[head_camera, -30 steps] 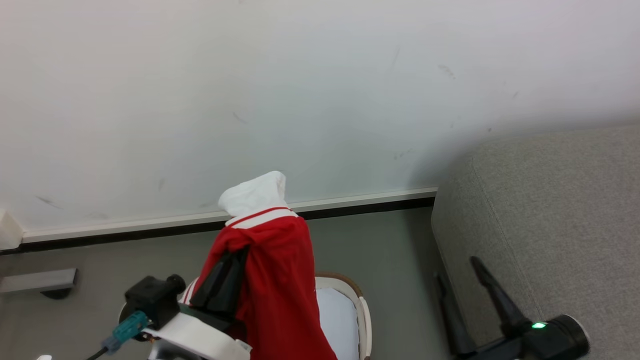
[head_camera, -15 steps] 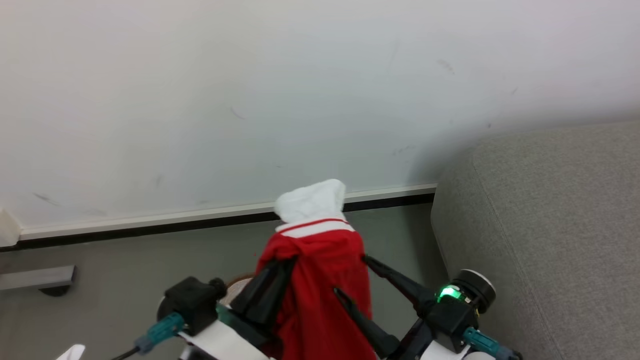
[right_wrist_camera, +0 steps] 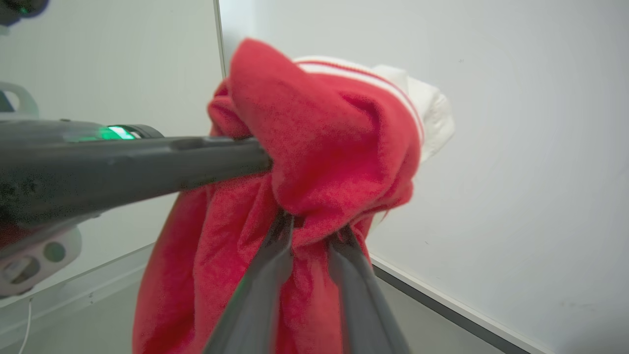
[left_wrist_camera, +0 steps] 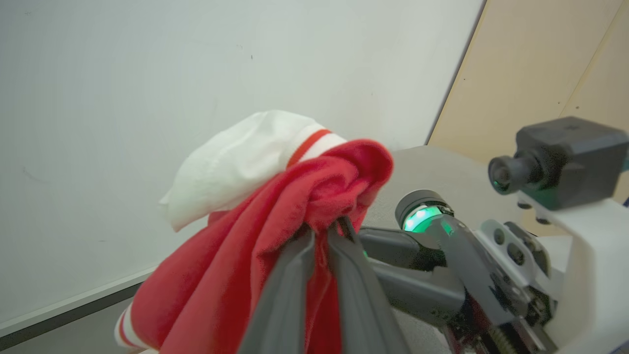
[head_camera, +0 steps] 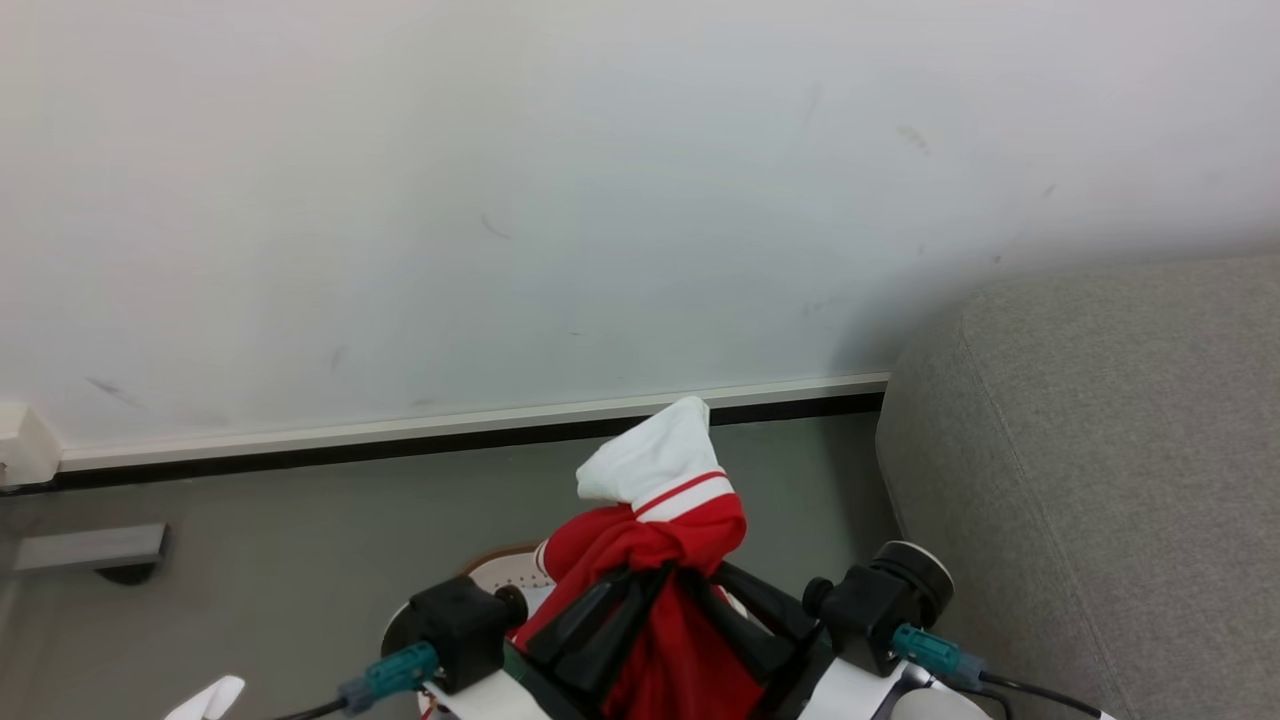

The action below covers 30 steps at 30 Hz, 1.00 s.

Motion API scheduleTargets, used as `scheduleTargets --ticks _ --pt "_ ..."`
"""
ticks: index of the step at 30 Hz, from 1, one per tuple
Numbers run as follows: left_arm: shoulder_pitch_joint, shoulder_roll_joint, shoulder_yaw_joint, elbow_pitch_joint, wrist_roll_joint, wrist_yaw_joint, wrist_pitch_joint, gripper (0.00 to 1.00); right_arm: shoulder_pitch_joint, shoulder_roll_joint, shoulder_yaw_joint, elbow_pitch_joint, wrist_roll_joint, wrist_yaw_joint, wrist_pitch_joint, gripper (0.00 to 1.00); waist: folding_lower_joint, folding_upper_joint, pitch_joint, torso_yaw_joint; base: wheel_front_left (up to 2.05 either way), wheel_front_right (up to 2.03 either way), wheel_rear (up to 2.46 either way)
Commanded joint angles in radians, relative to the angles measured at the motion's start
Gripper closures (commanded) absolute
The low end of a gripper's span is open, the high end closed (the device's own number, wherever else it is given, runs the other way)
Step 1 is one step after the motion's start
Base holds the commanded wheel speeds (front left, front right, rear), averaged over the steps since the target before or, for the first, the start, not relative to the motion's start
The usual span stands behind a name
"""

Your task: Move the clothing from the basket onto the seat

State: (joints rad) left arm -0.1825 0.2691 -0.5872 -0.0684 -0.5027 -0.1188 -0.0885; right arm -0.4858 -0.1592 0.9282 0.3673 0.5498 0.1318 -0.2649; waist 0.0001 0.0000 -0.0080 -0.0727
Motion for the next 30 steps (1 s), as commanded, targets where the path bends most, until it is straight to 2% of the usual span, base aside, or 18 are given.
scheduleTargets --ticks 1,4,5,6,8,9,10,11,19,30 --pt "-0.014 0.007 0.000 0.009 -0.006 -0.004 -0.007 1.00 -0.015 -0.003 0.001 0.000 0.015 -0.002 0.001 1.00 -0.0001 0.0000 -0.001 -0.003 0.00 0.00 0.00" --pt "-0.017 0.008 0.004 0.019 -0.001 0.004 -0.016 0.99 -0.012 -0.005 -0.017 -0.009 0.029 -0.002 0.001 1.00 -0.0001 0.0000 -0.002 -0.007 0.00 0.00 0.00" --pt "-0.017 0.010 0.004 0.024 0.003 0.005 -0.020 0.94 -0.007 -0.006 -0.024 -0.011 0.032 -0.002 0.001 1.00 -0.0001 0.0000 -0.002 -0.010 0.00 0.00 0.00" --pt "-0.017 0.010 0.006 0.029 0.008 0.009 -0.024 0.84 -0.002 -0.009 -0.029 -0.013 0.035 -0.002 0.001 1.00 -0.0001 0.0000 -0.002 -0.012 0.00 0.00 0.00" --pt "-0.020 0.017 0.008 0.040 0.028 0.019 -0.035 0.47 0.007 -0.016 -0.049 -0.015 0.032 -0.002 0.001 1.00 -0.0001 0.0000 -0.001 -0.017 0.00 0.00 0.00" --pt "-0.020 0.017 0.008 0.040 0.028 0.019 -0.035 0.47 0.007 -0.016 -0.049 -0.015 0.032 -0.002 0.001 1.00 -0.0001 0.0000 -0.001 -0.017 0.00 0.00 0.00" --pt "-0.022 0.020 0.009 0.046 0.039 0.025 -0.041 0.17 0.012 -0.018 -0.061 -0.016 0.029 -0.002 0.001 1.00 -0.0001 0.0000 0.000 -0.020 0.00 0.00 0.00" --pt "-0.022 0.021 0.009 0.053 0.042 0.029 -0.047 0.00 0.018 -0.019 -0.072 -0.018 0.026 -0.002 0.001 1.00 -0.0001 0.0000 0.002 -0.024 0.00 0.00 0.00" --pt "-0.025 0.023 0.007 0.098 0.062 0.035 -0.100 0.00 0.056 -0.033 -0.215 -0.051 -0.003 -0.002 0.000 1.00 -0.0001 0.0000 0.021 -0.074 0.00 0.00 0.00" --pt "-0.037 0.023 -0.017 0.145 0.086 0.030 -0.135 0.00 0.126 -0.048 -0.402 -0.122 -0.055 -0.002 0.000 1.00 -0.0001 0.0000 0.050 -0.203 0.00 0.00 0.00"
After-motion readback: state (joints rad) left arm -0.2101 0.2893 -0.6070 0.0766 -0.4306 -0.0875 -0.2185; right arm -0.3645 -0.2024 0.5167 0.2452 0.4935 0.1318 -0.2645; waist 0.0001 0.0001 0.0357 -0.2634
